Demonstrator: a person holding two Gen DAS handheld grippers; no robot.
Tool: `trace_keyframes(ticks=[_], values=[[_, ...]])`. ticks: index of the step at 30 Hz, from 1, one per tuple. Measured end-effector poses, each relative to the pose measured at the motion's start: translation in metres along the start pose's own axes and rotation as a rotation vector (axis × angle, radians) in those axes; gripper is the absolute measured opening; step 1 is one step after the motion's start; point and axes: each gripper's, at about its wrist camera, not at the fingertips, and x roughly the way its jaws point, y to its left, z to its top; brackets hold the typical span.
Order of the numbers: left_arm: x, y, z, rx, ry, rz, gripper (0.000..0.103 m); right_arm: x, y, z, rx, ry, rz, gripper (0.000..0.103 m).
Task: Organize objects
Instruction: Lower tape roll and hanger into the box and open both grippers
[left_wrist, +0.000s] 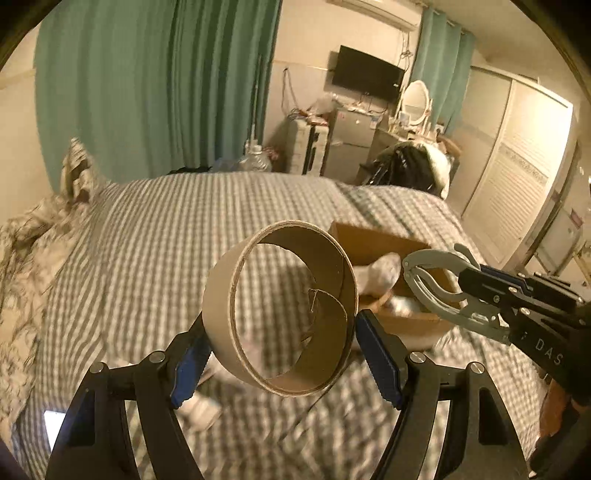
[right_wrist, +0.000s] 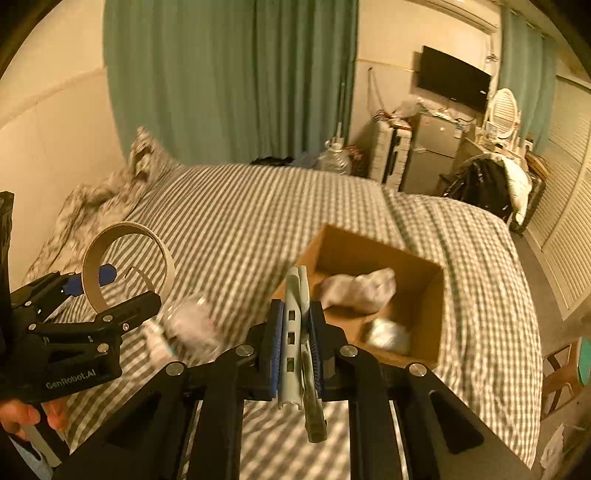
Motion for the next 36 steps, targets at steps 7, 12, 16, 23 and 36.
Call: trace_keyframes(ticks=[7, 12, 16, 23, 36], values=[[0.049, -0.043, 0.036, 0.033, 0.017, -0.065, 0.078, 0.019, -0.055, 0.025, 0.081, -0.011, -0.043, 0.013], [0.104, -0.074, 0.041, 0.082, 0.073, -0.098, 0.078, 0.051, -0.091, 0.025, 0.135, 0.022, -0.055, 0.013], [0.137, -0.085, 0.037, 0.094, 0.12, -0.116, 0.078, 0.083, -0.115, 0.016, 0.179, 0.069, -0.061, 0.013], [0.161, -0.092, 0.035, 0.1, 0.153, -0.14, 0.088, 0.109, -0.134, 0.003, 0.246, 0.094, -0.022, 0.013], [0.054, -0.053, 0.054, 0.083, -0.009, -0.086, 0.099, 0.022, -0.093, 0.027, 0.195, -0.044, -0.042, 0.056]])
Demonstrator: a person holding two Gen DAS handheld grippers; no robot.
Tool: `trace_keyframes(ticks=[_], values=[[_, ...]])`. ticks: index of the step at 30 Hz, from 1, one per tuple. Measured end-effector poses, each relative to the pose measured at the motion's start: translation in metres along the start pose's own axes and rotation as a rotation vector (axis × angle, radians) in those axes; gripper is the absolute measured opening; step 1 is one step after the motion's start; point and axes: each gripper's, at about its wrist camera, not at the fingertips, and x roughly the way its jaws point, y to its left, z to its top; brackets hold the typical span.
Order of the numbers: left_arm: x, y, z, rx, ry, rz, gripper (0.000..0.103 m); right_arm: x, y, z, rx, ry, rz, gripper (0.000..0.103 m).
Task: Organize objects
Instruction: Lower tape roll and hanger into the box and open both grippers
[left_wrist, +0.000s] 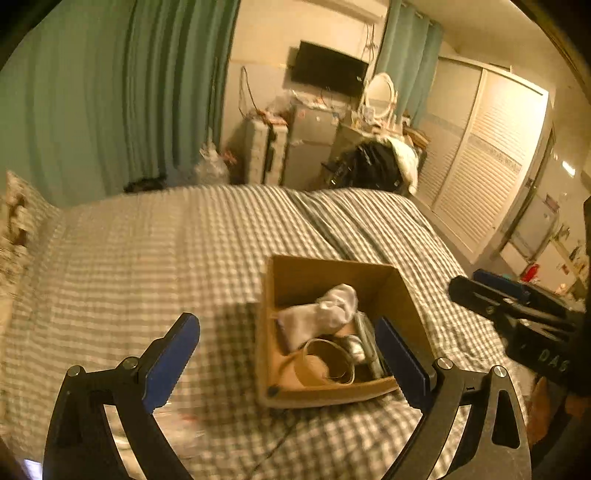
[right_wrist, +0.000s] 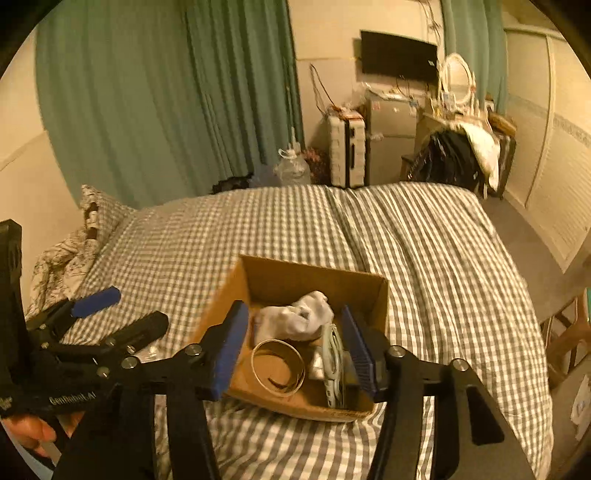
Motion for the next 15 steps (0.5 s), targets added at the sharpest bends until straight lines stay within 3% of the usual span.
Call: trace_keyframes(ticks=[9, 12, 15], values=[[-0.107, 0.061, -0.022, -0.037, -0.111, 0.143, 0.103, -0.075, 0.078, -0.008, -0.113, -0.089, 0.061, 0.076], [-0.126, 0.084, -0.038, -0.08, -0.121, 0.173, 0.103, -0.088, 0.101, -0.017, -0.143, -0.12, 0.064, 0.088], [-0.133, 0.106, -0.058, -0.128, -0.115, 0.205, 0.103, -0.087, 0.124, -0.031, -0.167, -0.129, 0.084, 0.09]])
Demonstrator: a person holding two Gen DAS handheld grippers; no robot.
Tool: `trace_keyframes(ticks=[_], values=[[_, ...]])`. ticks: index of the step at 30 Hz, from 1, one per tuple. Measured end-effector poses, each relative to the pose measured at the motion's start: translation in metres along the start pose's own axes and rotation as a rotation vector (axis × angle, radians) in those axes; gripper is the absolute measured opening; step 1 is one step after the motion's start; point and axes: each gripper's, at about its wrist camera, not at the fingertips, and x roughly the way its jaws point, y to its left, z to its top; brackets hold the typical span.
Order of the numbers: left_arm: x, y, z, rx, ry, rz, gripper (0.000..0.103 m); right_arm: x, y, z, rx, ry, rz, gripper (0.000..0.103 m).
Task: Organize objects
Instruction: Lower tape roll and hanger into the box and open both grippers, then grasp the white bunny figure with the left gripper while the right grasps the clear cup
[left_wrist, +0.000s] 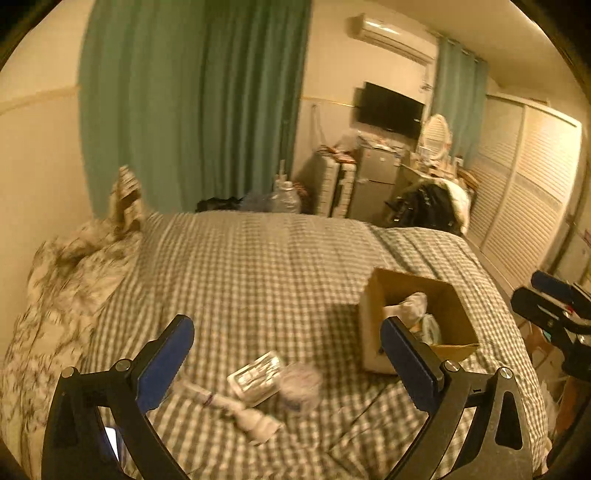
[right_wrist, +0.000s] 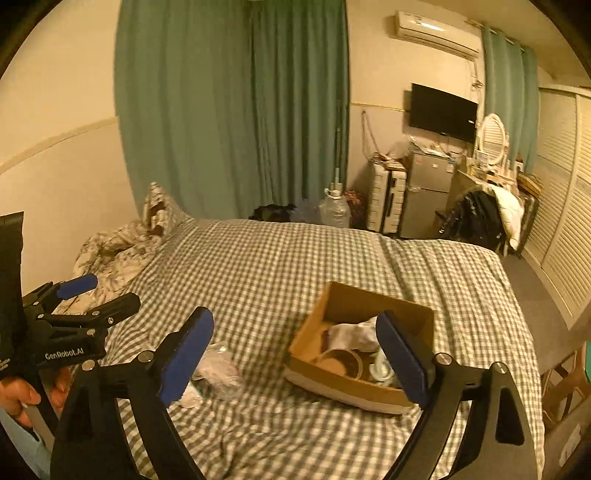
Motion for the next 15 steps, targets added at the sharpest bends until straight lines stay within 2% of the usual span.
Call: trace_keyframes(ticks=[4, 9, 12, 15], values=[[0.01, 0.031, -0.027, -0.041, 0.012, 0.066, 0.103, 0.026, 0.024, -0.023, -0.024, 0.057, 0.029, 0.09], [0.05, 0.058, -0.068, -0.087, 0.103, 0.125, 0.103, 0.075, 0.044, -0.059, -0.053, 0.143, 0.045, 0.09], [0.073, 0.061, -0.088, -0.078, 0.155, 0.155, 0.103, 0.105, 0.053, -0.077, -0.077, 0.191, 0.056, 0.09], [0.092, 0.055, -0.105, -0.046, 0.209, 0.152, 0.103, 0.131, 0.057, -0.09, -0.104, 0.23, 0.049, 0.09]])
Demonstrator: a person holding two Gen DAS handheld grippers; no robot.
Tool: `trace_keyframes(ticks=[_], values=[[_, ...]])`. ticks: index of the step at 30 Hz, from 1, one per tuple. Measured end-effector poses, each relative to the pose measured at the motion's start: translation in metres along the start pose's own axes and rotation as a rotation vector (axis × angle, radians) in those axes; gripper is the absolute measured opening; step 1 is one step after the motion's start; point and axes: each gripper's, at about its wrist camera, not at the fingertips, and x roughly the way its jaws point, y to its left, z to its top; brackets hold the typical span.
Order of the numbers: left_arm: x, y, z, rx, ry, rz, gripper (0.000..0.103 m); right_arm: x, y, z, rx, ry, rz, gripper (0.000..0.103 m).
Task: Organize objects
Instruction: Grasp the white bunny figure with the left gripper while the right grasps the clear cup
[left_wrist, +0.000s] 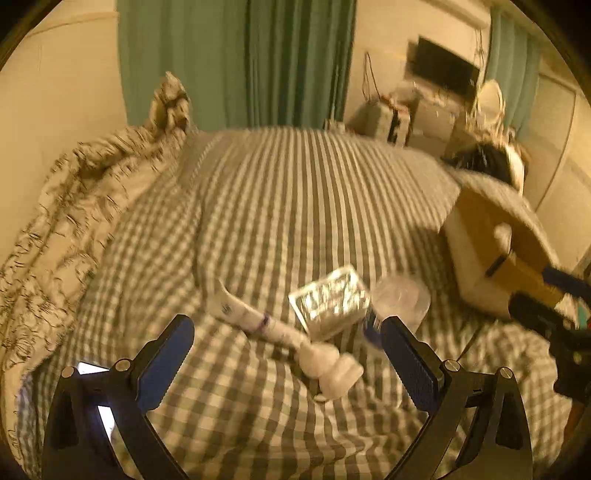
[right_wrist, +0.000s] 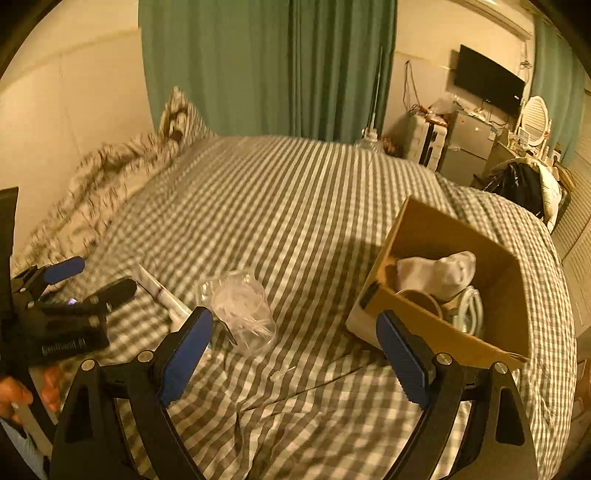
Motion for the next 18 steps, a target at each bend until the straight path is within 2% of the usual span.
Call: trace_keyframes(ticks=[5, 10, 13, 14, 17, 18], values=[[0.042, -0.02, -0.018, 0.047, 0.123, -0.038, 0.103, 0.03, -0.001, -0.008, 0.006, 0.03, 0.005, 0.09], [0.076, -0.031, -0.026, 0.052, 0.222, -0.021, 0.103, 0.055, -0.009, -0.017, 0.031, 0.088, 0.029, 0.09], [0.09, -0.037, -0.029, 0.072, 0.27, -0.028, 0.099, 0.065, -0.014, -0.018, 0.057, 0.103, 0.051, 0.09], [0.095, -0.039, -0.03, 0.082, 0.29, -0.03, 0.093, 0.067, -0.015, -0.018, 0.064, 0.105, 0.055, 0.09], [0.107, -0.044, -0.035, 0.1, 0.352, -0.046, 0.064, 0.076, -0.019, -0.02, 0.084, 0.123, 0.068, 0.09], [0.109, -0.044, -0.036, 0.104, 0.356, -0.043, 0.064, 0.078, -0.019, -0.02, 0.086, 0.13, 0.071, 0.09]])
